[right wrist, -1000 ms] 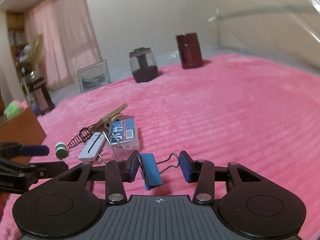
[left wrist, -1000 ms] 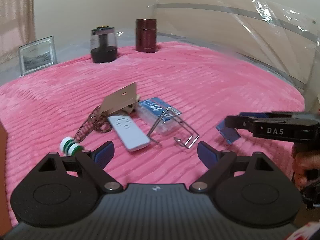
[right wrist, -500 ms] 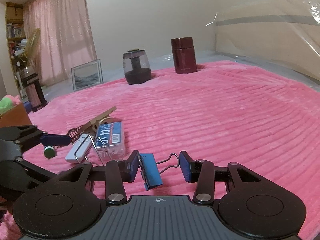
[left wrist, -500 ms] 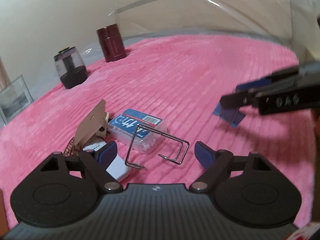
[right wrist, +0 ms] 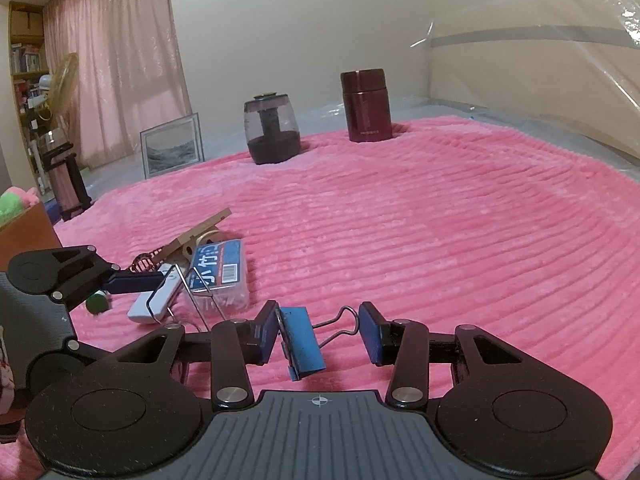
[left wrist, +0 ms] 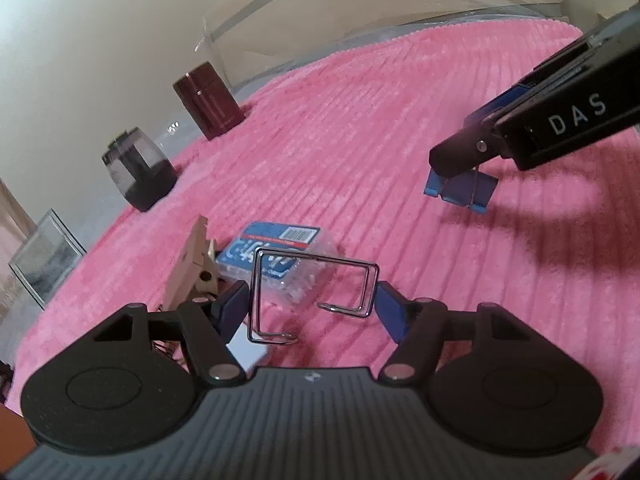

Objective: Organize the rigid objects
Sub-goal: 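Grasp the silver wire rack with the left tool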

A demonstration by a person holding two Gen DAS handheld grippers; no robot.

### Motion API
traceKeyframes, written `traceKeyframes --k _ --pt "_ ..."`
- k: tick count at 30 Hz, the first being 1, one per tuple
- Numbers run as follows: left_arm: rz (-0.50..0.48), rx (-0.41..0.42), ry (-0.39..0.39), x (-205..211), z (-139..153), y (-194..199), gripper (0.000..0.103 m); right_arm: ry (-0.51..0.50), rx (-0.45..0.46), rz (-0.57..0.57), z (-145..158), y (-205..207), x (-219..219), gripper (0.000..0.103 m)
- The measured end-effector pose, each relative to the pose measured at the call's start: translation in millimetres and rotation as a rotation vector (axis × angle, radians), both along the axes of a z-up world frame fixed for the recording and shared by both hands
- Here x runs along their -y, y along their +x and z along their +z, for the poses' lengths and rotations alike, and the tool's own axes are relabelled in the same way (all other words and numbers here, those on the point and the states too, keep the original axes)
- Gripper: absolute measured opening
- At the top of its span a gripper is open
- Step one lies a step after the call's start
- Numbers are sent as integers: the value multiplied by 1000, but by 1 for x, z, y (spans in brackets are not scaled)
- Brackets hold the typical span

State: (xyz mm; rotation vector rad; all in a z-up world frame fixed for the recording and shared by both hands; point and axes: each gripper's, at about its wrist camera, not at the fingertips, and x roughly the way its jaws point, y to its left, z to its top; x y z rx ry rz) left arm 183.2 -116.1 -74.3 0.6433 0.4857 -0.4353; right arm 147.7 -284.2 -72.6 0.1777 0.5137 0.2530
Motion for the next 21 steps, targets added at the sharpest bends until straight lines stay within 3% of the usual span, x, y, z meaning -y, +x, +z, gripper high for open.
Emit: traceKeyframes --k 11,12,13,14,21 --pt "43 -35 -136 -15 23 -7 60 -10 21 -1 10 -4 -1 40" --pt "49 -43 -149 -17 24 -8 57 -10 22 0 11 -5 -1 40" --pt "61 -50 -158 -19 26 -8 36 -10 23 2 12 -6 -2 40" --pt "69 -69 -169 -21 28 -8 28 -10 25 4 13 -7 -3 40" --pt "107 -141 -243 -37 26 -17 27 -6 20 14 13 -11 -8 40"
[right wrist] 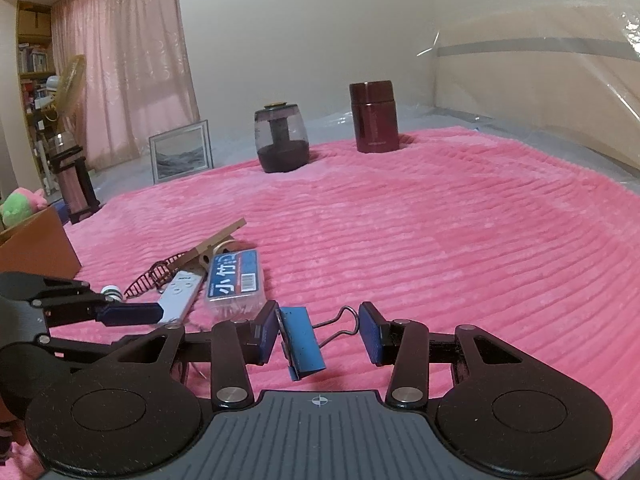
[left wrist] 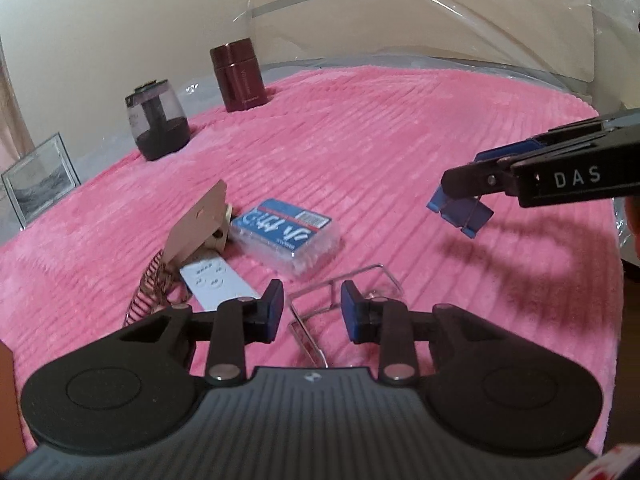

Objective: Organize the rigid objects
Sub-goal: 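Grasp the silver wire rack with the left tool, then carry the wire rack and blue binder clip together over the cardboard box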

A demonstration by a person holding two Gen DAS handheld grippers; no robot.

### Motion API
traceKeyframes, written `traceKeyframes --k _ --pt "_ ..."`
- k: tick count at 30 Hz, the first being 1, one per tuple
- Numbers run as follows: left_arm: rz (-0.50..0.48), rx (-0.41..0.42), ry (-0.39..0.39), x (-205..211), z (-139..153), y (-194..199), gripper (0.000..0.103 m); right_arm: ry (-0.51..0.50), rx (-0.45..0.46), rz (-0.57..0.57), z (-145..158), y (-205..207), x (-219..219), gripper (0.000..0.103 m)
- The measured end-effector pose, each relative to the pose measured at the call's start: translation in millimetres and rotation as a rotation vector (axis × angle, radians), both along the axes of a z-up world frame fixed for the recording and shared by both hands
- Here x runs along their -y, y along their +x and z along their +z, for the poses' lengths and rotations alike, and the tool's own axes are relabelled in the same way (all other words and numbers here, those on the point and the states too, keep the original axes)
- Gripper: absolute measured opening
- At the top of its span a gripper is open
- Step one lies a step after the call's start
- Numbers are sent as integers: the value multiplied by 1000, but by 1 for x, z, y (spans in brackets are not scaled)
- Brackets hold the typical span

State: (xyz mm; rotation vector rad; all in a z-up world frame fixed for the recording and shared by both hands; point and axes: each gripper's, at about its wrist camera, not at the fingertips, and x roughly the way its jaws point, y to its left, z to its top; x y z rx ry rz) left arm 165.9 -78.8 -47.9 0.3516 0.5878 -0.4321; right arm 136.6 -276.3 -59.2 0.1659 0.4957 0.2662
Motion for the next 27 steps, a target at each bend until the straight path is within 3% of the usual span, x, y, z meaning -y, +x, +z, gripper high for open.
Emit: traceKeyframes --k 3,5,7,12,21,27 --pt "21 -20 -33 -4 -2 -1 34 0 -3 2 -1 -1 -2 40" --pt "51 -26 -66 -6 -1 -2 58 -1 -4 2 -1 -1 -3 40" --pt "73 -35 -116 -8 0 -4 68 -2 -6 0 -1 0 -2 40" --pt "93 -56 -172 0 -1 -10 71 0 -8 -5 -2 1 0 40" --pt "182 -58 -153 16 -13 4 67 4 -11 -12 -3 2 4 40" --pt "190 -49 -141 16 -16 4 64 5 -11 -12 -3 2 6 40"
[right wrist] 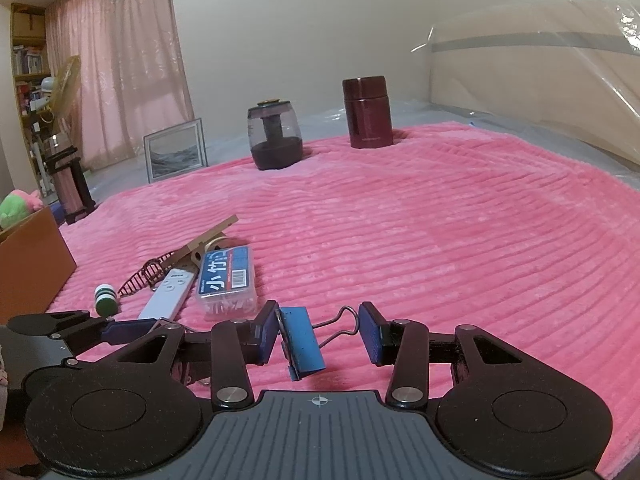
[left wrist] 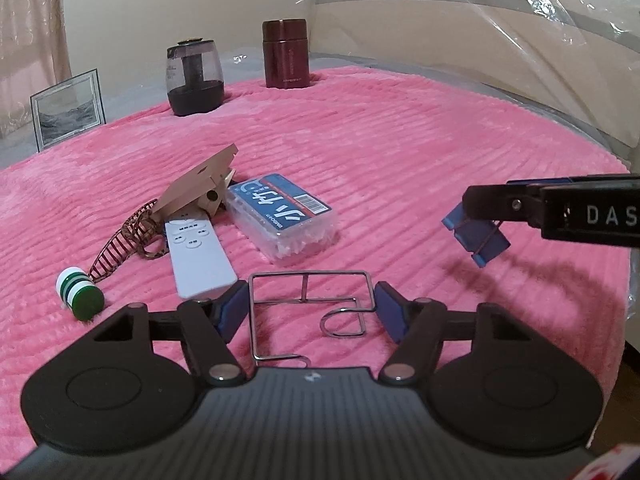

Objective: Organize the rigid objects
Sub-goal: 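Carry the wire rack and blue binder clip together over the cardboard box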

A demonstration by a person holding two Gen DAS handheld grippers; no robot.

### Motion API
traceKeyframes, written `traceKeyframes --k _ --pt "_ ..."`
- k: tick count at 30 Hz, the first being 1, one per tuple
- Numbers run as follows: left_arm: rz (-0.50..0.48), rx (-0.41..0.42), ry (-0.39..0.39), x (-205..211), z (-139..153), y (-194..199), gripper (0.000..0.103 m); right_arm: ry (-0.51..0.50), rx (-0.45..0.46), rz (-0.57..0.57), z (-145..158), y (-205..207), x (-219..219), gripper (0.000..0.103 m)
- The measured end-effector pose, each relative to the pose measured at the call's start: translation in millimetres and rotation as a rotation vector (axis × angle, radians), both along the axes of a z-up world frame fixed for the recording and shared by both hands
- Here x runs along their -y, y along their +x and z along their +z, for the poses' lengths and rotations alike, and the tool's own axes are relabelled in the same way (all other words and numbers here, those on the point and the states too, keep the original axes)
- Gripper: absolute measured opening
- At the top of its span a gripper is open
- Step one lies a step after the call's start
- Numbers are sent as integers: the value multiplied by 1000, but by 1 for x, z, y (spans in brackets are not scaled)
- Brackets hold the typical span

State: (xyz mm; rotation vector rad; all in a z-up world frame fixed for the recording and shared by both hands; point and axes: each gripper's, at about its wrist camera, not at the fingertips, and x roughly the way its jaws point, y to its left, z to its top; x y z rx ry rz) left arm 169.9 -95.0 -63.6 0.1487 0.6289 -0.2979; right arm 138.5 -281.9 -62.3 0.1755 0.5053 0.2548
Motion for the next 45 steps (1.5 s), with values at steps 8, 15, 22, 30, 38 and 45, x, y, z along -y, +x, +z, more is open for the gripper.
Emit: traceKeyframes --k 8,15,22,30,38,45 --pt "-4 23 -3 -15 16 -16 64 6 13 9 7 -4 -2 40" --pt "18 76 -8 -37 52 -35 63 10 47 46 25 -15 -17 40" --pt "41 124 -5 -66 96 -63 63 10 96 108 53 -33 -41 40" --pt "89 161 -36 -119 143 -99 63 -10 158 219 87 -53 -85 40" --pt "161 188 -34 -193 178 -134 64 -14 209 401 120 -60 -158 40" --pt "220 165 20 -273 193 -154 63 -11 205 610 141 -47 -245 40"
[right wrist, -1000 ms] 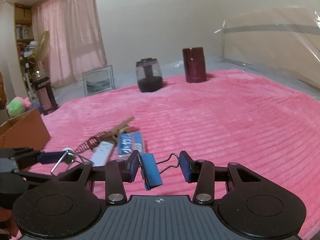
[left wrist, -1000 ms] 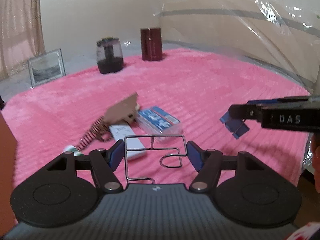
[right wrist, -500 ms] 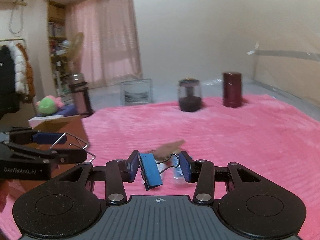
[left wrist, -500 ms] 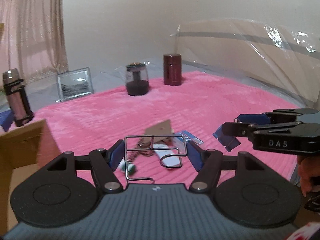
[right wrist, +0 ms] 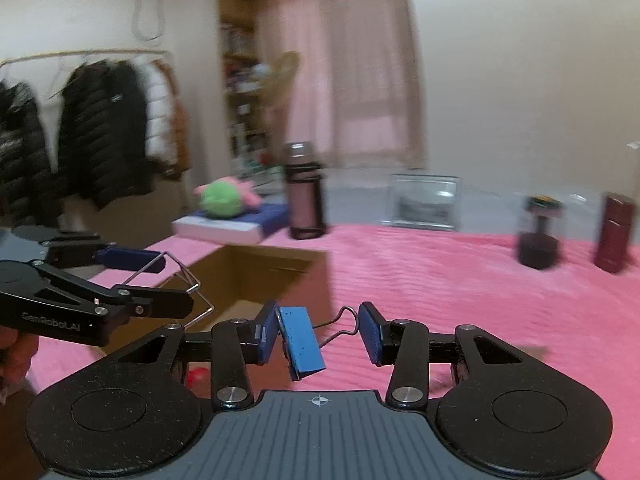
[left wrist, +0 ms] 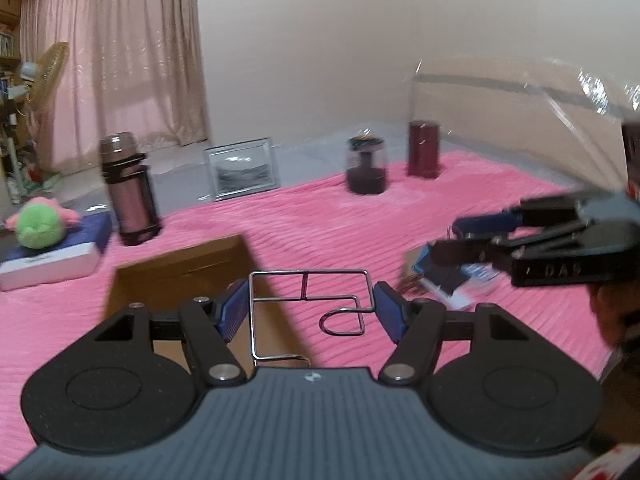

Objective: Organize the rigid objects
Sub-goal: 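Carry the wire rack and blue binder clip together over the cardboard box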

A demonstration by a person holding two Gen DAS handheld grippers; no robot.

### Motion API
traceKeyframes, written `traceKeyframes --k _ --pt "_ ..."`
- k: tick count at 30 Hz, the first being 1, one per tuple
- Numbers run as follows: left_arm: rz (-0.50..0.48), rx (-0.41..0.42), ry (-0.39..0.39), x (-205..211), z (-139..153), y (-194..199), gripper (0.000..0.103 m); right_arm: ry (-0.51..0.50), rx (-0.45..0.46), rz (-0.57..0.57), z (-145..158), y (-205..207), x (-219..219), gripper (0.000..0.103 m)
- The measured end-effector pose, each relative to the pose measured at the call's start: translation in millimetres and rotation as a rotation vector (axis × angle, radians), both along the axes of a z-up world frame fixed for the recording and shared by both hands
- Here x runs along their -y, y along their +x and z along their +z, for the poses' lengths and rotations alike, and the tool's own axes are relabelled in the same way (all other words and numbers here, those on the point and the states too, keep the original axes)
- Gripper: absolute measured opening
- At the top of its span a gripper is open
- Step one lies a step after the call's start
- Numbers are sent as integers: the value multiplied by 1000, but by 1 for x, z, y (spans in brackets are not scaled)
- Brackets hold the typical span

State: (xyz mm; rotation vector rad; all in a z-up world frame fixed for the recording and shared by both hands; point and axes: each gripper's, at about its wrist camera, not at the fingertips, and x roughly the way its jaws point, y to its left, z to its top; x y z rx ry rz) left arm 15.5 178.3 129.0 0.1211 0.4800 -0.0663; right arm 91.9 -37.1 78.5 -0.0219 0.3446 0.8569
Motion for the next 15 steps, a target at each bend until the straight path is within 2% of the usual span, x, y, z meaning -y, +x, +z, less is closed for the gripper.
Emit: traceKeyframes --k 3,8,15 --pt "1 -31 20 -33 0 0 63 -31 20 80 6 8 -37 40" --pt "-37 -92 103 -73 -7 9 63 -108 41 193 6 23 -89 40" --pt "-158 -189 192 -109 -23 37 63 -309 93 374 -6 44 -152 40"
